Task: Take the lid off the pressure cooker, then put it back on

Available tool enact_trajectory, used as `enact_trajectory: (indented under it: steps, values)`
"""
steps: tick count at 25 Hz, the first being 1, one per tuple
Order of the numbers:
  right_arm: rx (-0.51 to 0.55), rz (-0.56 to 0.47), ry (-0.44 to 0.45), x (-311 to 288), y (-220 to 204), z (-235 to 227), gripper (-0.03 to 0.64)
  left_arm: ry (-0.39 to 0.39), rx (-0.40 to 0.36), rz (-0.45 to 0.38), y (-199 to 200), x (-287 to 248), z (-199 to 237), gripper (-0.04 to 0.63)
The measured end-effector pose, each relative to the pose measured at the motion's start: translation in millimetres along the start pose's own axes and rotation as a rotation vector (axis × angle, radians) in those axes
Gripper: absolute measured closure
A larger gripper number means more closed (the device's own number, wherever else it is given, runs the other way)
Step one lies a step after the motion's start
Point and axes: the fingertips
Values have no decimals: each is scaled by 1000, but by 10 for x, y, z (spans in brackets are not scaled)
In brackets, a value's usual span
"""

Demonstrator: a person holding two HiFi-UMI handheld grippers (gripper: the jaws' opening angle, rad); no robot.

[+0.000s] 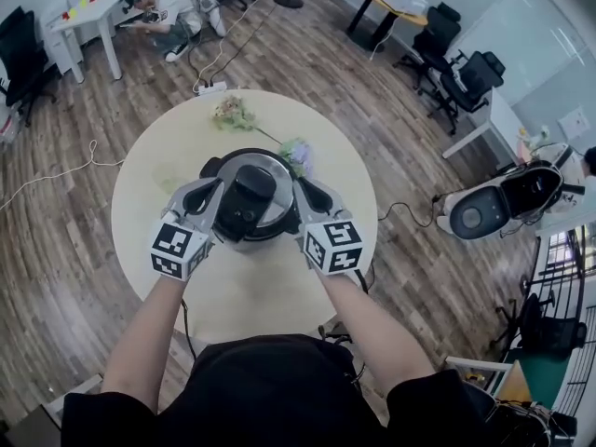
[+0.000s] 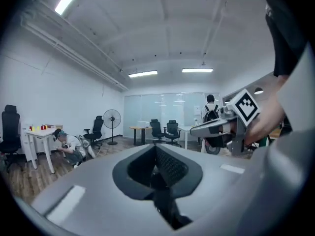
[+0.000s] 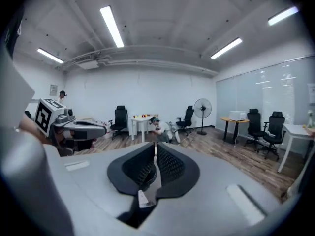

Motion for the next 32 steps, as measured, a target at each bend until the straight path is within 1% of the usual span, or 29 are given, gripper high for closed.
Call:
enact_trajectory:
  steps: [2, 4, 7, 11, 15, 19, 22, 29, 32]
  values:
    - [-7, -91, -35, 47, 105, -68, 604, 4, -5, -22, 80, -84, 8, 595]
    - [6, -156, -54, 105, 201, -121, 606, 17, -20, -29, 129, -143, 18, 595]
    - [5, -204, -46, 176, 234, -148, 607, 45, -33, -29, 139, -158, 66, 595]
    - [42, -196, -31, 224, 147, -136, 607, 89, -30, -46, 207, -107, 208, 595]
    - [37, -172, -72, 243, 98, -295, 610, 109, -34, -47, 217, -48, 298, 595]
    - [57, -183, -74, 229, 161, -333, 610, 137, -16, -34, 156, 29, 368, 595]
    - [68, -188, -69, 197, 205, -309, 611, 145, -12, -31, 143, 38, 421, 595]
    - [115, -173, -75, 139, 243, -271, 610, 163, -50, -32, 216, 84, 515, 595]
    - [106, -177, -78, 137, 271, -283, 610, 165, -44, -31, 231, 94, 527, 595]
Point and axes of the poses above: the fingertips, and each gripper's own axes: x backward along the fingers, z to its left, y out of its top, and after that the axes turned 12 degrees about -x, right-handed
